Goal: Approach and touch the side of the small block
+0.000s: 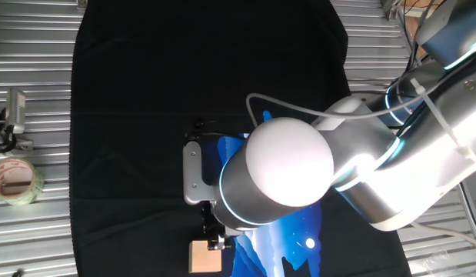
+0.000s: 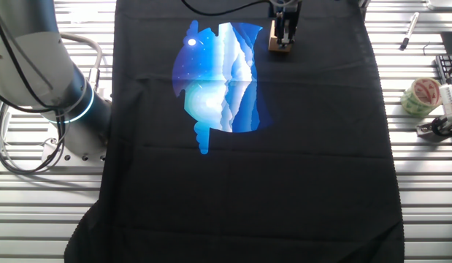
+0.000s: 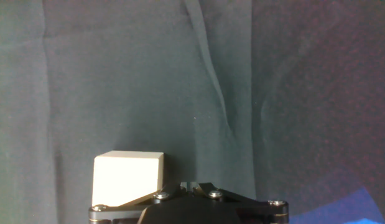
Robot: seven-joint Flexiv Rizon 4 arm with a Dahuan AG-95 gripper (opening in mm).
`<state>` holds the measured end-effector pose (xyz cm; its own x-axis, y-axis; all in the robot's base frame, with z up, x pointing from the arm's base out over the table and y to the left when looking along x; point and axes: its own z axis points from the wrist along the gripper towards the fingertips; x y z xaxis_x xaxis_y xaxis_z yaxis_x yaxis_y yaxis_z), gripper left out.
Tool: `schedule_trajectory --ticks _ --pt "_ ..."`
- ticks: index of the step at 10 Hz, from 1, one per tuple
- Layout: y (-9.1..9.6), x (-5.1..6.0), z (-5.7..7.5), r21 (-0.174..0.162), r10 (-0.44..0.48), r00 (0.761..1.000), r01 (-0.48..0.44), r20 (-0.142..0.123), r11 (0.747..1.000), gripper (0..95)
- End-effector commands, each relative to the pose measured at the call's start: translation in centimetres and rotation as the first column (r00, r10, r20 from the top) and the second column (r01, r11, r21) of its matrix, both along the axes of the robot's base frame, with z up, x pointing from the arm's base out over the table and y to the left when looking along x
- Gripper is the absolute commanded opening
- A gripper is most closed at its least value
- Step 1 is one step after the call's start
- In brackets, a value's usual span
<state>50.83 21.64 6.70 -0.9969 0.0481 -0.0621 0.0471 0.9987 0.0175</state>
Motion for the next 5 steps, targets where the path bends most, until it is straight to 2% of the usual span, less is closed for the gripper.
schedule_trajectory --ticks 1,5 --pt "-0.08 -0.09 0.07 -0.001 0.007 1.000 -0.007 0.003 1.000 38.0" --pt "-0.02 -0.06 0.25 -0.004 0.005 1.000 -0.005 0.003 1.000 38.0"
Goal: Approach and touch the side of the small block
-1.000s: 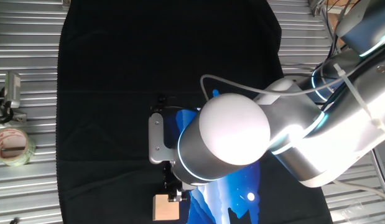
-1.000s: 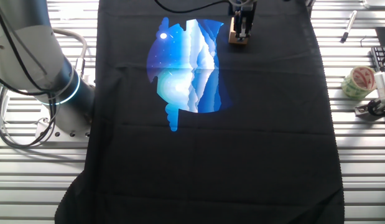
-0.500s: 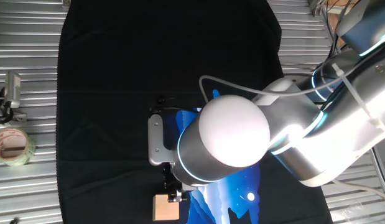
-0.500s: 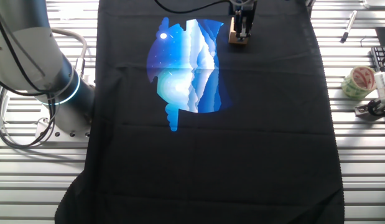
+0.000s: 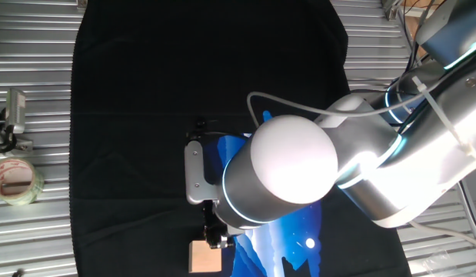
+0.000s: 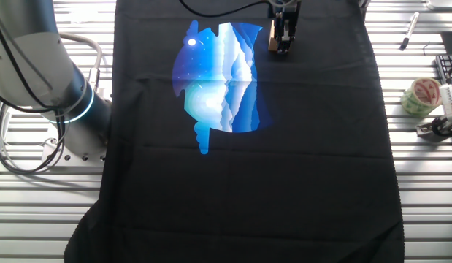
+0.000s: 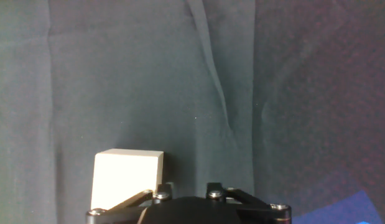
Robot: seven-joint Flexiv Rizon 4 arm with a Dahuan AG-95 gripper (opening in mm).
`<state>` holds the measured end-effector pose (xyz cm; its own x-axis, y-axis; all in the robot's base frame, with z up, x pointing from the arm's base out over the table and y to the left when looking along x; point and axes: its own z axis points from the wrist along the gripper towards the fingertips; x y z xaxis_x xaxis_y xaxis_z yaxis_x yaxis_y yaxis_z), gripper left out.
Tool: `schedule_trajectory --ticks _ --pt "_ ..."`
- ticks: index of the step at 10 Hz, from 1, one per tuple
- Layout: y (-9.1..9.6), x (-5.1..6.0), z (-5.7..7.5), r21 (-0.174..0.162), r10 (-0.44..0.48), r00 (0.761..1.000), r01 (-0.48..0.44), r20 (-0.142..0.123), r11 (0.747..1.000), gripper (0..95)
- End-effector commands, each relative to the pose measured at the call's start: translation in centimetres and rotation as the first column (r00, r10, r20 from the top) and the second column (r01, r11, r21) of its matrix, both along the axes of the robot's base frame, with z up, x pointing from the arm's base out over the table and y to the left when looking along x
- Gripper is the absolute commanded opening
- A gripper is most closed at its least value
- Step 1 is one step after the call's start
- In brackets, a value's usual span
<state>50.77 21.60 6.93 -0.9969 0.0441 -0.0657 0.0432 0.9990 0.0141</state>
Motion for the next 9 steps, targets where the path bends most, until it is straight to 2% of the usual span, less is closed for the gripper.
schedule_trajectory --ticks 1,3,4,5,6,7,8,9 --pt "0.1 0.0 0.2 0.000 0.001 1.000 -0.001 -0.001 1.000 38.0" --pt "0.2 0.0 0.5 0.000 0.004 1.000 -0.004 0.000 1.000 38.0" --pt "0.3 0.0 0.6 -0.001 0.010 1.000 -0.010 0.006 1.000 57.0" --pt "0.3 0.0 0.7 -0.001 0.008 1.000 -0.008 0.007 1.000 57.0" --pt "0.5 0.0 0.7 0.001 0.004 1.000 -0.004 0.015 1.000 76.0" --pt "0.8 -0.1 0.6 -0.002 0.004 1.000 -0.004 0.021 1.000 76.0" --pt "1.0 -0.1 0.6 -0.001 -0.001 1.000 0.001 0.024 1.000 95.0" --pt "1.3 -0.2 0.5 -0.003 -0.014 0.999 0.014 0.029 1.000 95.0"
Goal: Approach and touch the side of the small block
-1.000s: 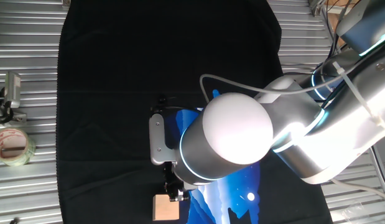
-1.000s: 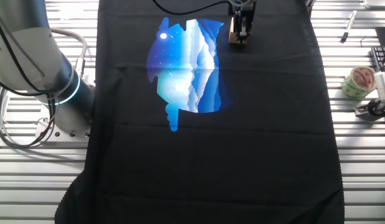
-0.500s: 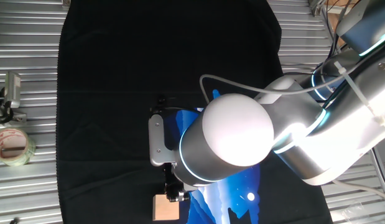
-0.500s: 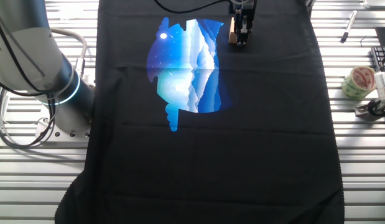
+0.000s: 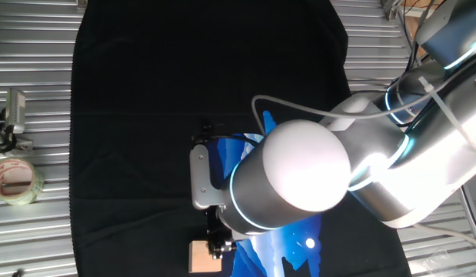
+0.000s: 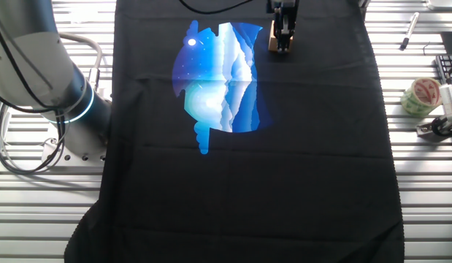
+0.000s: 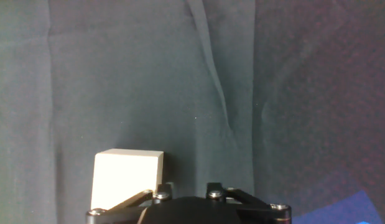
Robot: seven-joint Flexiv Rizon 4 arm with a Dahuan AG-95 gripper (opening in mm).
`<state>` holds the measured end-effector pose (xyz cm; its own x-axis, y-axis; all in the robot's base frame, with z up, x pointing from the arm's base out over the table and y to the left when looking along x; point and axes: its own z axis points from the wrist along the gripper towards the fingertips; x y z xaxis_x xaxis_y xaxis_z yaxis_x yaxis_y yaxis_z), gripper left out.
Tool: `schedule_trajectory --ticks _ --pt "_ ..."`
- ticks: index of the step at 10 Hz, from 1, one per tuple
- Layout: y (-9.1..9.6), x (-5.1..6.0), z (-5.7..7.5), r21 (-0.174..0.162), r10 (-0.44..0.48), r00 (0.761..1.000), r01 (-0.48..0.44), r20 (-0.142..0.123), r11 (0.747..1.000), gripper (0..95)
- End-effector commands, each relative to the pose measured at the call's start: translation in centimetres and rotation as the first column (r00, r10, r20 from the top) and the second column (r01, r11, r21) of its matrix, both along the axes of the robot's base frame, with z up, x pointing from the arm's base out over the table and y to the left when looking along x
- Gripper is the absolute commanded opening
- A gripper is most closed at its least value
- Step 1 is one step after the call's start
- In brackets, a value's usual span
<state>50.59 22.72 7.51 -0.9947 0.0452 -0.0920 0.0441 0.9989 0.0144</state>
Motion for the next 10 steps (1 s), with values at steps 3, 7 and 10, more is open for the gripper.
schedule_trajectory --ticks 3,7,10 --pt "0.8 -0.2 -0.2 -0.003 -0.029 0.999 0.029 0.016 1.000 95.0" --pt "1.4 -0.3 -0.4 -0.006 -0.034 0.999 0.034 0.022 0.999 95.0" --pt "2.5 -0.7 -0.7 -0.008 -0.044 0.998 0.044 0.034 0.999 95.0"
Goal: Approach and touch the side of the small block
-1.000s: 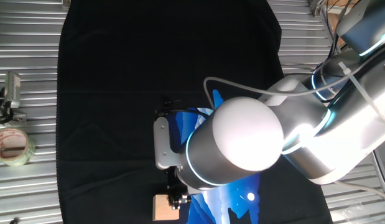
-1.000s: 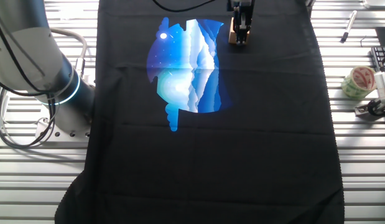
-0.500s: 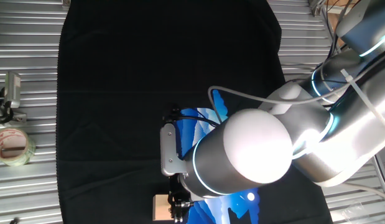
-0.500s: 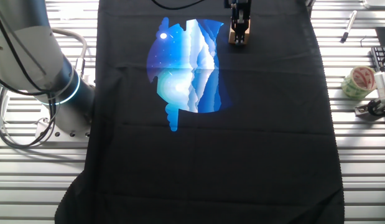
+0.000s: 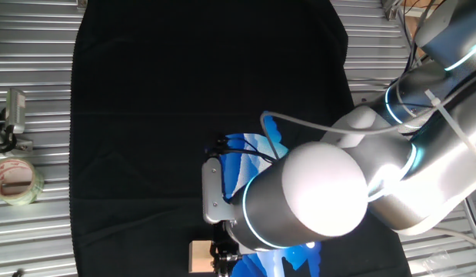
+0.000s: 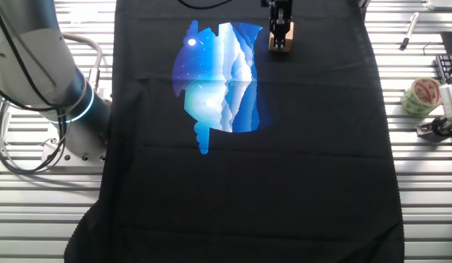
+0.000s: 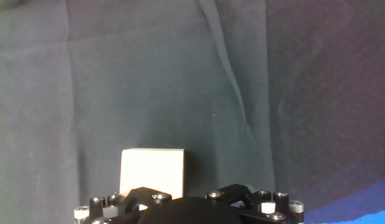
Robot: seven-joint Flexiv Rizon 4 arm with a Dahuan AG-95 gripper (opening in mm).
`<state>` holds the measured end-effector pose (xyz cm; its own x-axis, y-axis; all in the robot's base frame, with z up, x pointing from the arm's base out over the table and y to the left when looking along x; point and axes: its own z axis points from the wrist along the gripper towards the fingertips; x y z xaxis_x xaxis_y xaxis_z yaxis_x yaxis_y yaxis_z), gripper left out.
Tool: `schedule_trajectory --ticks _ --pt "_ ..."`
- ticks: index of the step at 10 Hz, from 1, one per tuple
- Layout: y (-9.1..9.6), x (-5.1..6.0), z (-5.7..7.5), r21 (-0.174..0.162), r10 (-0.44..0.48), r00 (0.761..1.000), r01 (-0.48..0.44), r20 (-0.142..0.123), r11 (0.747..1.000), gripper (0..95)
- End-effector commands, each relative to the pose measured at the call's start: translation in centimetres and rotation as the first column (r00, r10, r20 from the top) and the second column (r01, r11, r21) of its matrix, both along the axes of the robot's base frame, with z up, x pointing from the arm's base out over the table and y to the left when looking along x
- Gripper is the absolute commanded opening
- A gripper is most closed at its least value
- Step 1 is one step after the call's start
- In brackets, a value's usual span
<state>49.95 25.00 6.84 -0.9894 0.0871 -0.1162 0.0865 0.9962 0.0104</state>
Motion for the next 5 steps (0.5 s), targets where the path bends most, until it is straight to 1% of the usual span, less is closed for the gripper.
schedule_trajectory --ticks 1,2,3,4,5 --pt "0.4 -0.2 -0.2 -0.008 0.000 1.000 0.000 0.017 1.000 95.0" --pt "0.7 -0.3 -0.5 -0.010 0.000 0.999 0.000 0.034 1.000 95.0" --pt "0.9 -0.4 -0.9 -0.018 0.005 0.998 -0.004 0.057 1.000 95.0" --pt "0.9 -0.5 -1.1 -0.019 0.006 0.998 -0.005 0.062 1.000 95.0" --pt "1.0 -0.6 -1.4 -0.020 0.010 0.997 -0.008 0.074 1.000 95.0"
